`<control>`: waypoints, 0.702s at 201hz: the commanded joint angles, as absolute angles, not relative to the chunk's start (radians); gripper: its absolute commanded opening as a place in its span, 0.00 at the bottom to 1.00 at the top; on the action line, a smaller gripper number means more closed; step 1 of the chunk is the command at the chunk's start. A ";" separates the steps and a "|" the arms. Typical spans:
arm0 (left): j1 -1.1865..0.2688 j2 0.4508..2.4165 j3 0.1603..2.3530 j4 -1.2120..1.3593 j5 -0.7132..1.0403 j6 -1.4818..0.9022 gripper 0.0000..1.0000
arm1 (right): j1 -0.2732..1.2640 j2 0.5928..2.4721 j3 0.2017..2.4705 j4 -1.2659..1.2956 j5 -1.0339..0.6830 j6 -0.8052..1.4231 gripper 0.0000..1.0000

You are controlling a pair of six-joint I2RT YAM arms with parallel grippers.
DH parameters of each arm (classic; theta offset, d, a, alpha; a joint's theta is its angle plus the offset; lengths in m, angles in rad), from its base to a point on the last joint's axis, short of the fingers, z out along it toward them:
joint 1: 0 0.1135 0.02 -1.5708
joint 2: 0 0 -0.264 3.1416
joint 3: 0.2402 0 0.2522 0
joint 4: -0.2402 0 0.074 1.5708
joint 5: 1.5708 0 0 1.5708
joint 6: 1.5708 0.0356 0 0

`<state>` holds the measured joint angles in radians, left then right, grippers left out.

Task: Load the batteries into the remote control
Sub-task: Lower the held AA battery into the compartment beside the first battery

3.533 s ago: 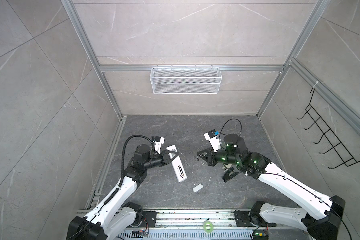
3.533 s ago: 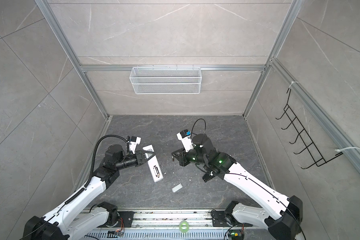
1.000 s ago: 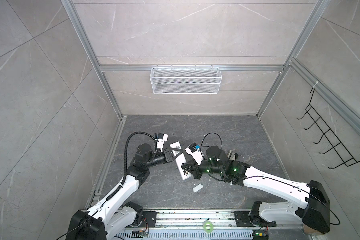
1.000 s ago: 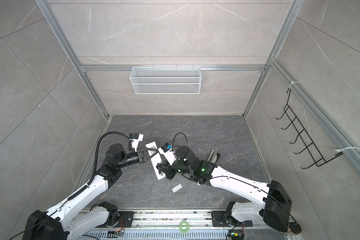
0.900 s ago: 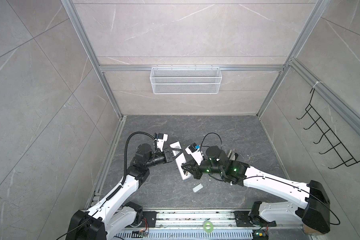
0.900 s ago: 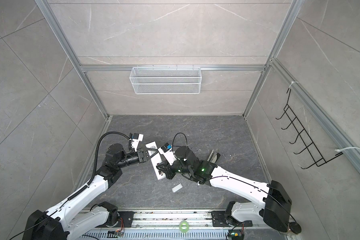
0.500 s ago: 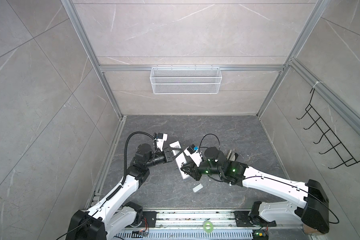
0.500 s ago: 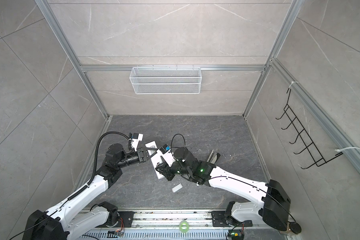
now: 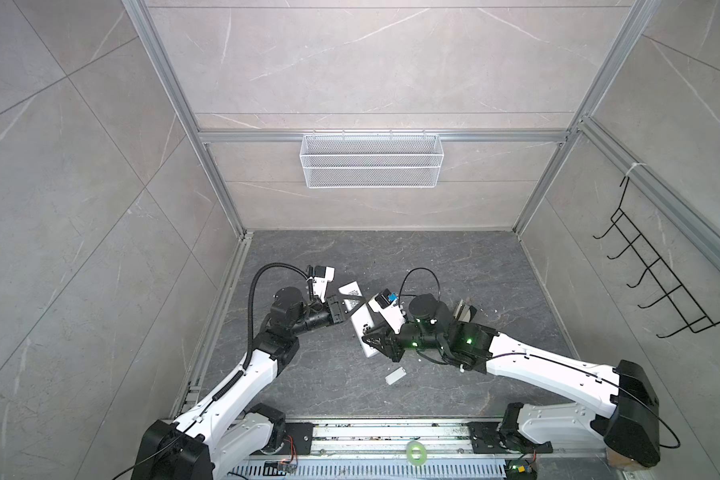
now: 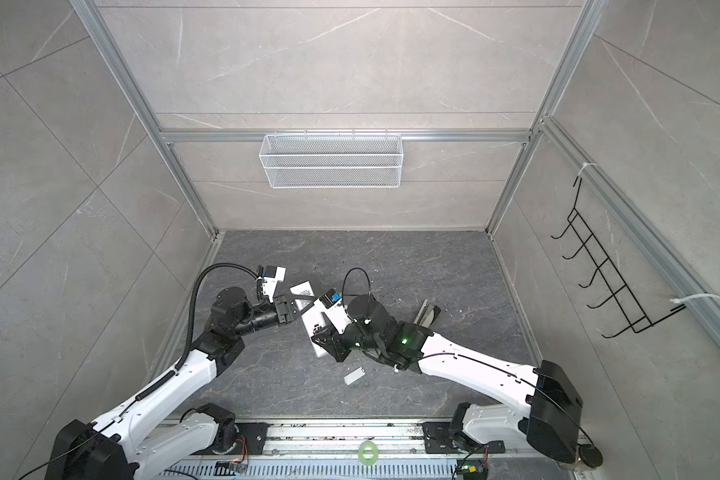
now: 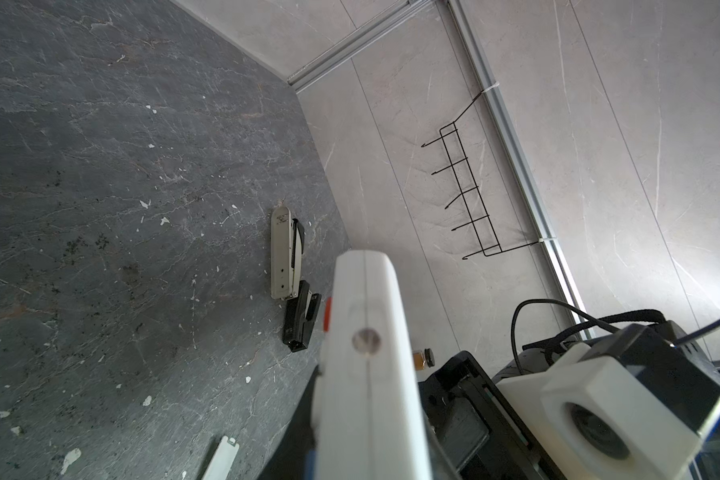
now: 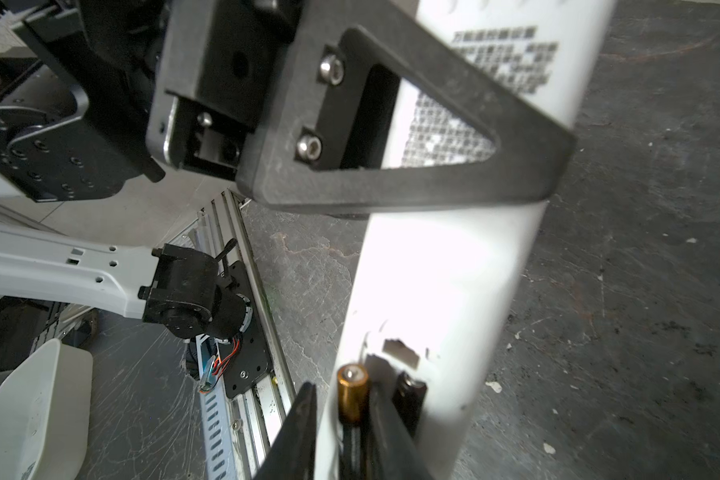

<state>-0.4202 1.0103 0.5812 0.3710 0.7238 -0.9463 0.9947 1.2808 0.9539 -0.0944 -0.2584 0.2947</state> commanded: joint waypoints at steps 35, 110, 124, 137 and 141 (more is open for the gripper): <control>-0.424 0.978 0.590 0.507 0.781 -1.008 0.00 | 0.986 1.290 0.951 -0.167 -0.162 0.290 0.09; -0.424 0.993 0.565 0.602 0.782 -1.068 0.00 | 0.986 1.273 0.913 -0.070 -0.092 0.361 0.01; -0.423 0.988 0.564 0.594 0.782 -1.065 0.00 | 0.987 1.267 0.907 -0.057 -0.082 0.366 0.01; -0.423 0.986 0.565 0.583 0.780 -1.059 0.00 | 0.987 1.256 0.900 -0.049 -0.068 0.367 0.00; -0.424 0.985 0.564 0.583 0.781 -1.059 0.00 | 0.987 1.252 0.899 -0.049 -0.064 0.366 0.00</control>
